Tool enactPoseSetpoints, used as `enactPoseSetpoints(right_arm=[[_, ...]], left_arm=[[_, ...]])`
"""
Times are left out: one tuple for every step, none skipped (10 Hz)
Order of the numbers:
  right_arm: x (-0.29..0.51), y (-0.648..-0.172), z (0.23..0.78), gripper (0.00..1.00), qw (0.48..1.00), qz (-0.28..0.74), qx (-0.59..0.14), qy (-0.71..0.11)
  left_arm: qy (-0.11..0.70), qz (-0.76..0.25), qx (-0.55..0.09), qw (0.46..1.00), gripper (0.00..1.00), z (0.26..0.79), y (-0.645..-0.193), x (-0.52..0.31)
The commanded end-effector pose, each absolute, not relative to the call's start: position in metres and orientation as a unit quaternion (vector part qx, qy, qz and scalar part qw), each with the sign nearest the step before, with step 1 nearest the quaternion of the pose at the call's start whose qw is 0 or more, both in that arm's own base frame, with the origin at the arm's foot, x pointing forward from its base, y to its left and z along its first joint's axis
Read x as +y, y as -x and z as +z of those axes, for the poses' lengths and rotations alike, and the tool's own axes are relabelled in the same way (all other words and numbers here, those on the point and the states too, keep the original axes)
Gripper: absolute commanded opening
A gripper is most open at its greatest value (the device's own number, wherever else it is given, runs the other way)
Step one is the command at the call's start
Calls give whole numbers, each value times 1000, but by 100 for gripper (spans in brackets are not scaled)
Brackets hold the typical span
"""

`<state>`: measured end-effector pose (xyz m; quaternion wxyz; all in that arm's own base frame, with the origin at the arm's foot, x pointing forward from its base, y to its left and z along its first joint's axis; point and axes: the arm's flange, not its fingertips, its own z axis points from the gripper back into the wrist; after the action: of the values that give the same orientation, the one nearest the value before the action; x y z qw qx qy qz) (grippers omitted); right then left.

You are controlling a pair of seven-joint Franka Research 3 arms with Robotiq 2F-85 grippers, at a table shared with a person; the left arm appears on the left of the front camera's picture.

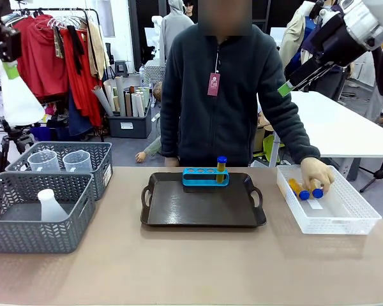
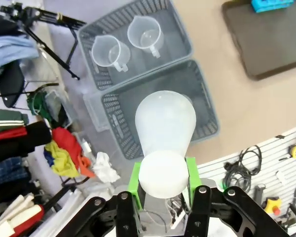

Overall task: Prepare the laboratory tools.
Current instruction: Pick up one Small flask and place it on the Handle tray.

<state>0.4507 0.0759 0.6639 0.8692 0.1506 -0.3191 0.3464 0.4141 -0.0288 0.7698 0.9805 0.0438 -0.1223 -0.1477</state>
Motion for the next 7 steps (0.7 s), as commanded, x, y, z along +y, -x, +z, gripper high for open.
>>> enactPoseSetpoints(right_arm=[[76, -451, 665, 100, 868, 347, -320, -154], [76, -451, 665, 100, 868, 347, -320, -154], [76, -451, 665, 100, 868, 347, -320, -154], [76, -451, 665, 100, 868, 347, -320, -154], [76, -451, 665, 100, 868, 347, -320, -154], [76, -451, 665, 100, 868, 347, -320, -154], [76, -451, 665, 100, 868, 347, -320, -154]], left_arm=[[-37, -168, -97, 980, 0, 771, -420, -21], [-44, -148, -122, 980, 0, 770, -414, -29], [-44, -148, -122, 980, 0, 770, -414, -29], [-44, -148, -122, 980, 0, 770, -414, -29], [-44, -148, -122, 980, 0, 770, -414, -29], [-44, -148, -122, 980, 0, 770, -414, -29], [-44, -148, -122, 980, 0, 770, -414, -29]])
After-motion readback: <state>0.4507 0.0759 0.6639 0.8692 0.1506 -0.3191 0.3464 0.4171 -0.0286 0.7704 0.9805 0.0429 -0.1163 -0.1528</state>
